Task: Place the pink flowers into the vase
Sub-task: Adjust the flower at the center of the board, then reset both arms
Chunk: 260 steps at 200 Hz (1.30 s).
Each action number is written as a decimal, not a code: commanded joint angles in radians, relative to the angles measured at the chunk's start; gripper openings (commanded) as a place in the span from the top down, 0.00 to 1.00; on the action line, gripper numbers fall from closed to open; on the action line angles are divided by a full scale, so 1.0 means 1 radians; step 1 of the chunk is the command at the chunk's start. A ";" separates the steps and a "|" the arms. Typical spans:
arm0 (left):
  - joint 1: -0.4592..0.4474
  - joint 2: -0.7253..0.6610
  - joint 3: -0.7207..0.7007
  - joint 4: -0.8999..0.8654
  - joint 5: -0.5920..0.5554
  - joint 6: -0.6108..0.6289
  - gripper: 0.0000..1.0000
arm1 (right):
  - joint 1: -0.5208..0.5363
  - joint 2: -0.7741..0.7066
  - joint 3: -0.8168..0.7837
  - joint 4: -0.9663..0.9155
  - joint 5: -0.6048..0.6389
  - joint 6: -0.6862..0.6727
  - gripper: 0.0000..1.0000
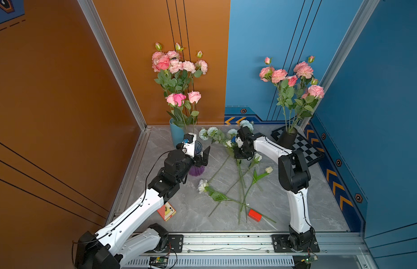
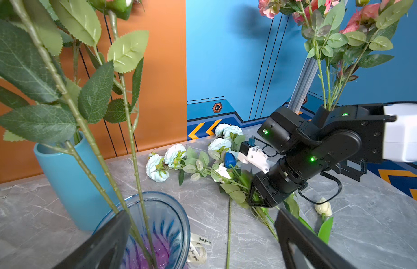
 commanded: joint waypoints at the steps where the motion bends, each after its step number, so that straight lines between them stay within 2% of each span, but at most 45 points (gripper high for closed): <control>1: 0.014 -0.022 -0.008 0.012 0.011 -0.002 0.01 | -0.037 -0.076 0.012 -0.007 -0.017 -0.007 0.58; 21: 0.021 -0.038 -0.009 0.013 -0.007 0.007 0.01 | -0.055 -0.141 -0.010 -0.009 -0.032 -0.015 0.53; 57: 0.034 -0.095 -0.009 0.013 -0.068 0.044 0.01 | -0.083 -0.269 -0.069 -0.012 -0.012 -0.036 0.29; 85: 0.040 -0.174 -0.017 0.018 -0.182 0.125 0.01 | -0.111 -0.392 -0.143 -0.010 0.025 -0.059 0.11; 112: 0.077 -0.268 -0.054 0.043 -0.335 0.194 0.01 | -0.133 -0.531 -0.244 0.031 0.104 -0.070 0.01; 129: 0.123 -0.324 -0.090 0.074 -0.407 0.196 0.01 | -0.152 -0.631 -0.337 0.099 0.185 -0.051 0.00; 158: 0.234 -0.322 -0.119 0.040 -0.659 0.109 0.02 | -0.184 -0.791 -0.550 0.266 0.383 -0.049 0.00; 169: 0.284 -0.322 -0.135 0.014 -0.670 0.072 0.01 | -0.195 -0.846 -0.638 0.333 0.463 -0.054 0.00; 192: 0.360 -0.301 -0.175 -0.032 -0.736 -0.011 0.01 | -0.206 -0.982 -0.841 0.510 0.534 -0.106 0.00; 223: 0.470 -0.234 -0.188 -0.226 -0.753 -0.188 0.01 | -0.205 -1.177 -1.114 0.758 0.634 -0.239 0.00; 240: 0.490 -0.204 -0.228 -0.228 -0.752 -0.217 0.01 | -0.218 -1.233 -1.201 0.830 0.716 -0.295 0.00; 260: 0.472 -0.179 -0.296 -0.150 -0.810 -0.222 0.01 | -0.246 -1.211 -1.223 0.827 0.757 -0.291 0.00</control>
